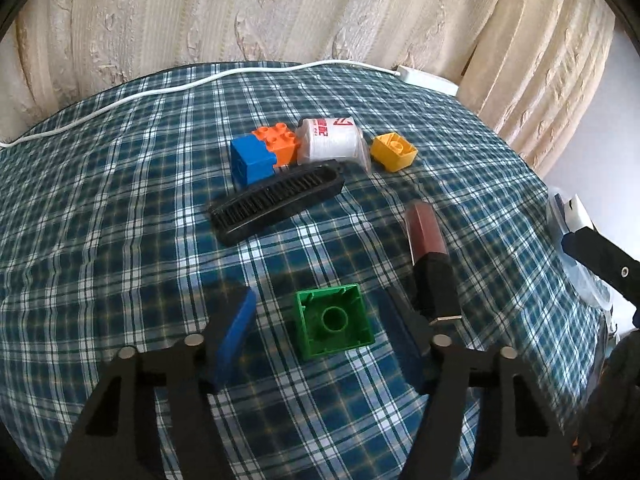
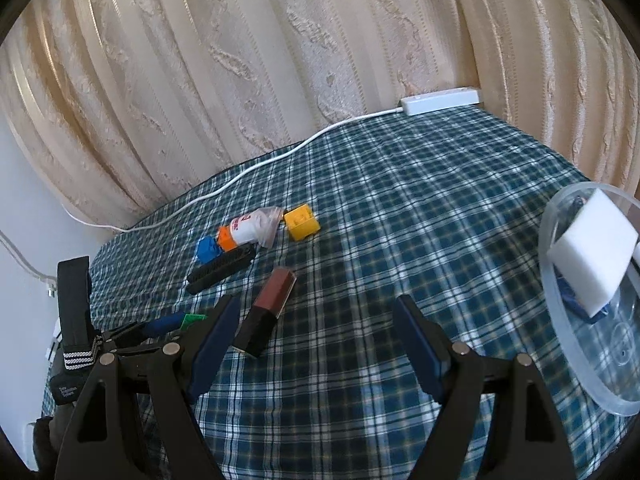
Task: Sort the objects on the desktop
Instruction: 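Move the left tool to the green block while right tool approaches the dark red tube, then grasp the green block with left tool while right tool grasps the dark red tube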
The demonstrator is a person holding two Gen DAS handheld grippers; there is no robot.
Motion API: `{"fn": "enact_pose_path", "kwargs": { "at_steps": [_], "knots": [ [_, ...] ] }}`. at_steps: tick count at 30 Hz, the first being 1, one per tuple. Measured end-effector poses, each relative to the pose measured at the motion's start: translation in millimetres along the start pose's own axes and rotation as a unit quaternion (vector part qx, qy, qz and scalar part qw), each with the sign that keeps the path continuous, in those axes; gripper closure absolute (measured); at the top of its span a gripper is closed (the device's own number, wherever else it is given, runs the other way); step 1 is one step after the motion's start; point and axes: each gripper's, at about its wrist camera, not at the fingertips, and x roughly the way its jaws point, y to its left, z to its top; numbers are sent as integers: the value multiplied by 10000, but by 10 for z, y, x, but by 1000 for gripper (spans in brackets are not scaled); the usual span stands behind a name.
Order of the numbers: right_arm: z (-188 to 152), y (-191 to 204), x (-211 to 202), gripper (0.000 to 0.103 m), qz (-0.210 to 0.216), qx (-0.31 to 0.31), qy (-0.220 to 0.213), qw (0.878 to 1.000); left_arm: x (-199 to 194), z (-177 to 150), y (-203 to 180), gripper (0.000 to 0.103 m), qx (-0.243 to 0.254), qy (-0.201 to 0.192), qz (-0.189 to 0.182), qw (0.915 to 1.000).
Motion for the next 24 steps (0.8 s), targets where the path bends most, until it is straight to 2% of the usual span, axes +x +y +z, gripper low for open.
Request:
{"fn": "enact_pose_path", "kwargs": {
  "at_steps": [6, 9, 15, 17, 19, 24],
  "knots": [
    [-12, 95, 107, 21, 43, -51, 134, 9999, -26, -20, -15, 61, 61, -47, -220, 9997],
    [-15, 161, 164, 21, 62, -113, 192, 9997, -46, -47, -55, 61, 166, -108, -154, 9997],
    [-62, 262, 325, 22, 97, -177, 344, 9992, -61, -26, 5, 61, 65, -216, -89, 9997],
    [-85, 290, 398, 31, 106, -210, 445, 9987, -105, -35, 59, 61, 19, -308, 8, 9995],
    [-101, 323, 451, 35, 98, -269, 517, 9983, -133, -26, 109, 61, -56, -384, 74, 9992],
    [-105, 453, 571, 41, 69, -479, 609, 9970, -177, -22, 225, 61, -231, -480, 148, 9985]
  ]
}}
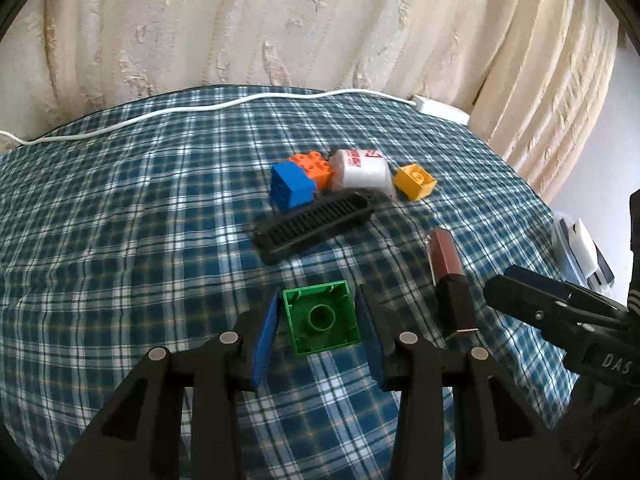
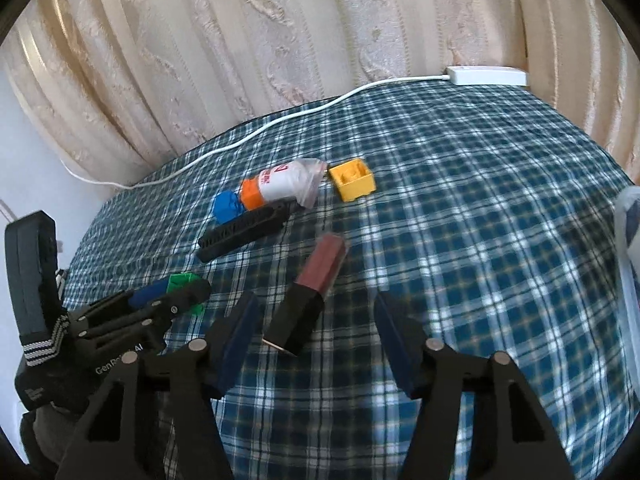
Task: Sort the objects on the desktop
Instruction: 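Grasp the green block with left tool while right tool grasps the dark red tube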
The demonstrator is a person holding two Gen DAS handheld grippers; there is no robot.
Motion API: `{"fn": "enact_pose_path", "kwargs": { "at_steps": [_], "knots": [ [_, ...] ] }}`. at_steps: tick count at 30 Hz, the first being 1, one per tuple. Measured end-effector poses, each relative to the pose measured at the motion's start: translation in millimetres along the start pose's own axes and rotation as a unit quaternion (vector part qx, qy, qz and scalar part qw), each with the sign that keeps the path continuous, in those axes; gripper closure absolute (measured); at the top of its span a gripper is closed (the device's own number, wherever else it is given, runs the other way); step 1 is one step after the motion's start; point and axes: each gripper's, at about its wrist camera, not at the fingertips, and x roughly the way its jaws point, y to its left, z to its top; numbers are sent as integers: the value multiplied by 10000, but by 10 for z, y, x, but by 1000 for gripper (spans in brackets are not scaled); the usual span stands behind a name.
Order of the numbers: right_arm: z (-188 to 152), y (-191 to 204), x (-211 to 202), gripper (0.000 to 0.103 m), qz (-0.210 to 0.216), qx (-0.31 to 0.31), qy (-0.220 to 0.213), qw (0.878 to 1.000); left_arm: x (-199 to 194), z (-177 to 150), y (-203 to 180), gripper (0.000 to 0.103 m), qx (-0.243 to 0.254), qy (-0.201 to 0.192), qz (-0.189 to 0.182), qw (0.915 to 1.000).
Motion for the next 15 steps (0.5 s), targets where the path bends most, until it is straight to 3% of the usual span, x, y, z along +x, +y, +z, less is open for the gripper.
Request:
{"fn": "enact_pose_path", "kwargs": {
  "at_steps": [15],
  "knots": [
    [94, 171, 376, 58, -262, -321, 290, 9987, -68, -46, -24, 61, -141, -28, -78, 9999]
  ]
}}
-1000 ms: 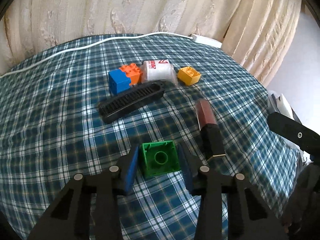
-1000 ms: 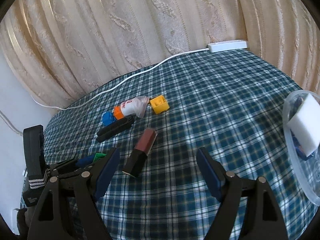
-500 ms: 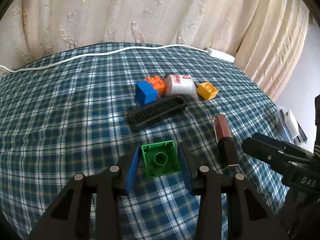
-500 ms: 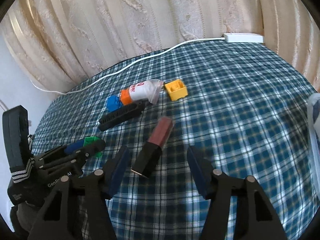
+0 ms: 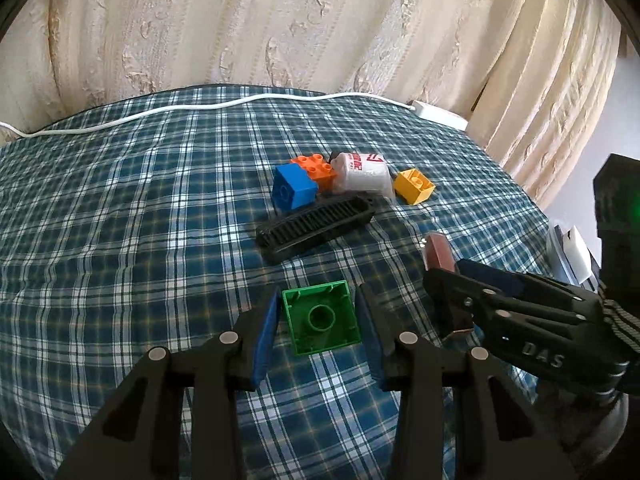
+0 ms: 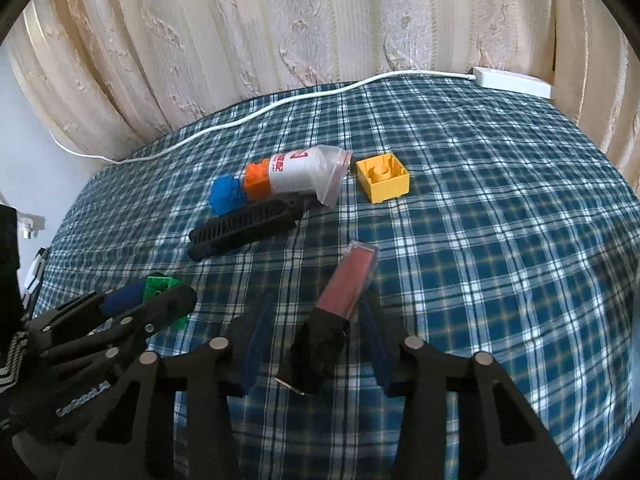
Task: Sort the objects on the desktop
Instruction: 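Grasp the green block with left tool while right tool grasps the dark red tube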
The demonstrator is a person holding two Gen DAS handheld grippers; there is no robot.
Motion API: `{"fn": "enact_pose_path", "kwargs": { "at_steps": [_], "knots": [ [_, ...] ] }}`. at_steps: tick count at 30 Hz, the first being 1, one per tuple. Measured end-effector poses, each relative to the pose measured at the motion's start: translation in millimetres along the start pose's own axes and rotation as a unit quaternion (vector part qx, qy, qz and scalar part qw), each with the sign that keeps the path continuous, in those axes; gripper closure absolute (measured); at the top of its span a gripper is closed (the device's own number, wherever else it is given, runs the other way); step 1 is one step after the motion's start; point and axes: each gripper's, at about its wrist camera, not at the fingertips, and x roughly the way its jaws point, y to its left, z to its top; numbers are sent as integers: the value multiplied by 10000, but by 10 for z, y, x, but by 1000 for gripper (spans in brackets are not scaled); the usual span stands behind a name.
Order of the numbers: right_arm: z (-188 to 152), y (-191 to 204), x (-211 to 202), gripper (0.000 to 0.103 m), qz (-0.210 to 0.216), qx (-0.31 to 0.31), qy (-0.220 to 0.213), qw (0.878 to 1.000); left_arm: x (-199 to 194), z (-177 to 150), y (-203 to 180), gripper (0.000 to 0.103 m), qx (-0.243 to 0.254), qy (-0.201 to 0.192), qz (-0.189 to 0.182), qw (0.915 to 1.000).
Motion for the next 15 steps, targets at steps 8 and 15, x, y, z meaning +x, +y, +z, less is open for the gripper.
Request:
{"fn": "enact_pose_path", "kwargs": {
  "at_steps": [8, 15],
  "knots": [
    [-21, -31, 46, 73, -72, -24, 109, 9999, -4, -25, -26, 61, -20, 30, -21, 10000],
    [-15, 50, 74, 75, -337, -284, 121, 9990, 36, -19, -49, 61, 34, 78, -97, 9999]
  ]
}}
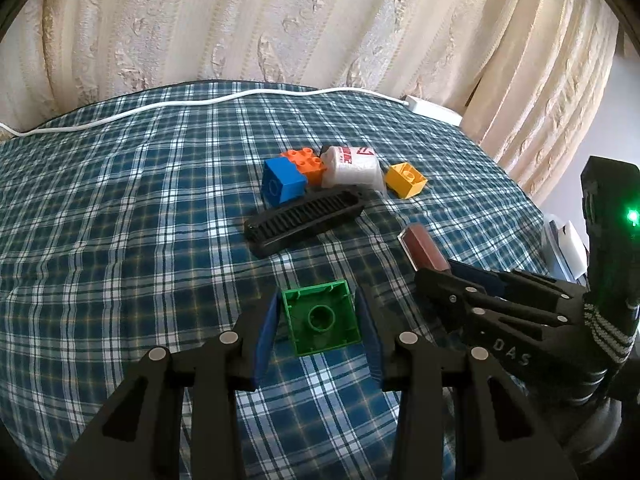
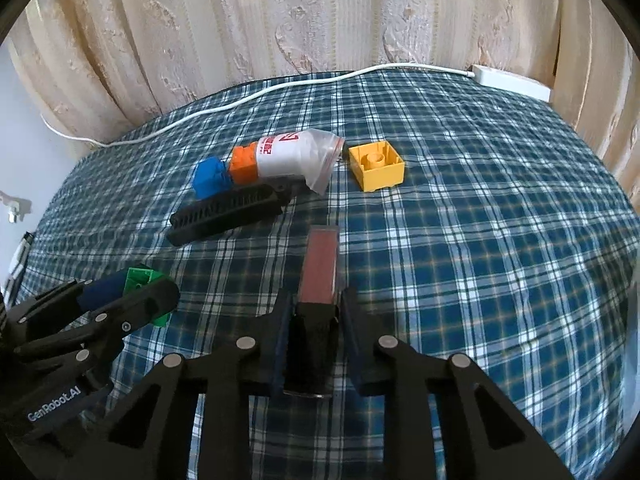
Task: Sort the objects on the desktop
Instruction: 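Grasp the green block with left tool while right tool grasps the dark red tube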
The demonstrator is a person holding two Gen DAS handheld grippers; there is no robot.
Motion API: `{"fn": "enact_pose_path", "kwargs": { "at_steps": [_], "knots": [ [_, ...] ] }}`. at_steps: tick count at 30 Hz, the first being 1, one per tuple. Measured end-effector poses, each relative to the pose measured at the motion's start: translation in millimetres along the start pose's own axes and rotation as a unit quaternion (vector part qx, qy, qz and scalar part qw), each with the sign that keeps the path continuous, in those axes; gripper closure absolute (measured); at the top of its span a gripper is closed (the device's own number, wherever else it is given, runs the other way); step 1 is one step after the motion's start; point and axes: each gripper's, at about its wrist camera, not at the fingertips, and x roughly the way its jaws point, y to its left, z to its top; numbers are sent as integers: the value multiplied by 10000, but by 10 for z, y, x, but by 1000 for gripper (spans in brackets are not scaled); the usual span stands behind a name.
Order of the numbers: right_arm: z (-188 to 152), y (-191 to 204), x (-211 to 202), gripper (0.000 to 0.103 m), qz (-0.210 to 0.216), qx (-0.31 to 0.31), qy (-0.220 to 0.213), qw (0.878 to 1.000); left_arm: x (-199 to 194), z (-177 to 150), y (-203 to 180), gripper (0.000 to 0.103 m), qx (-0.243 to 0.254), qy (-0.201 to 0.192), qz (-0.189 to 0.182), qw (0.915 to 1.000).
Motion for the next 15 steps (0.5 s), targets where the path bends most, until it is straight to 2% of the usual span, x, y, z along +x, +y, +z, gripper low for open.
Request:
{"fn": "enact_pose_path", "kwargs": {
  "at_steps": [5, 15],
  "knots": [
    [-2, 82, 24, 75, -257, -285, -51, 9993, 6, 4, -2, 61, 3, 3, -10, 10000],
    [-63, -103, -125, 79, 140, 216, -135, 9996, 36, 10, -1, 61, 75, 11, -11, 10000]
  ]
}}
